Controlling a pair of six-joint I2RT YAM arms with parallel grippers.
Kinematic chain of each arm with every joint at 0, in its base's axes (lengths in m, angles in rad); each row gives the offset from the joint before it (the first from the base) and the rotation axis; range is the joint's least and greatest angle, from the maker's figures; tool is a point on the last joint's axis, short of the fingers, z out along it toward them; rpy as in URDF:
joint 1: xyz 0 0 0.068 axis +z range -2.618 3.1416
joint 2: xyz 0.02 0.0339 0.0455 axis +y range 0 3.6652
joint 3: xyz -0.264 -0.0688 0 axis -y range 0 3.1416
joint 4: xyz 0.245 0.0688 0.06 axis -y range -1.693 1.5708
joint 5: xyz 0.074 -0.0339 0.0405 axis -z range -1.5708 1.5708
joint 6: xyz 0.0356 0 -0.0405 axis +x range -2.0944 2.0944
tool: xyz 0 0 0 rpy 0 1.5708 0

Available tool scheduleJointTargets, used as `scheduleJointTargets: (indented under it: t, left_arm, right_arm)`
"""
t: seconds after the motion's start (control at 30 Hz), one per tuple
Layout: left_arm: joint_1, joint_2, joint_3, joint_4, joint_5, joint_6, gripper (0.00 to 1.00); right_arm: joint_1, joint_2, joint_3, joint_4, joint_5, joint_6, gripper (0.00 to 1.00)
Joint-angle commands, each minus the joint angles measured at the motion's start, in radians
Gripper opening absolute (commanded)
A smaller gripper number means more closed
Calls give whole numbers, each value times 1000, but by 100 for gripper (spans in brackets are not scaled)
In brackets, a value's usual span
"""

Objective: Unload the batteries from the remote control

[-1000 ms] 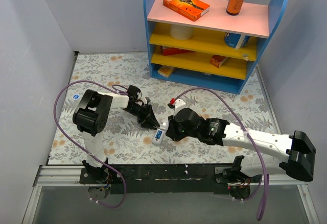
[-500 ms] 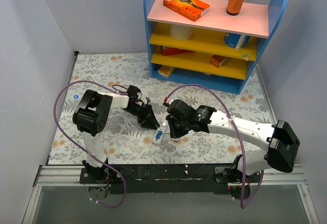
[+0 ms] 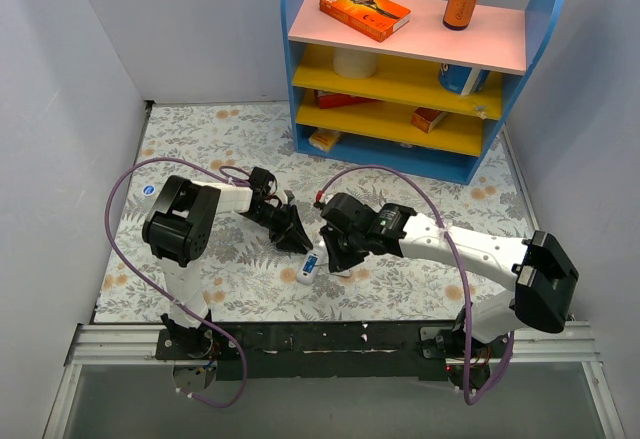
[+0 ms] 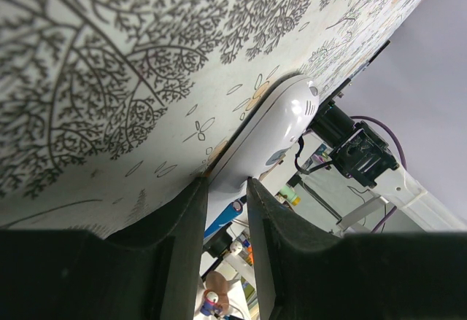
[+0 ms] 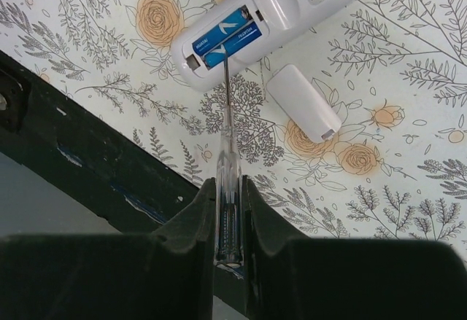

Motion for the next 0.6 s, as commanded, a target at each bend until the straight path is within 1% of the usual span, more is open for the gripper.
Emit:
scheduleJointTargets:
  t: [0.0, 0.17, 0.57]
  left_arm:
    - [-22, 68, -57, -7, -271, 47, 30]
    - [-22, 71, -55, -8, -270, 47, 30]
    - [-22, 71, -58, -8, -273, 45, 30]
  right_arm:
    - [-4, 13, 62, 4, 9, -6, 1]
    - [-7, 19, 93, -25, 24, -21, 1]
    - [-11, 44, 95, -42, 50, -26, 1]
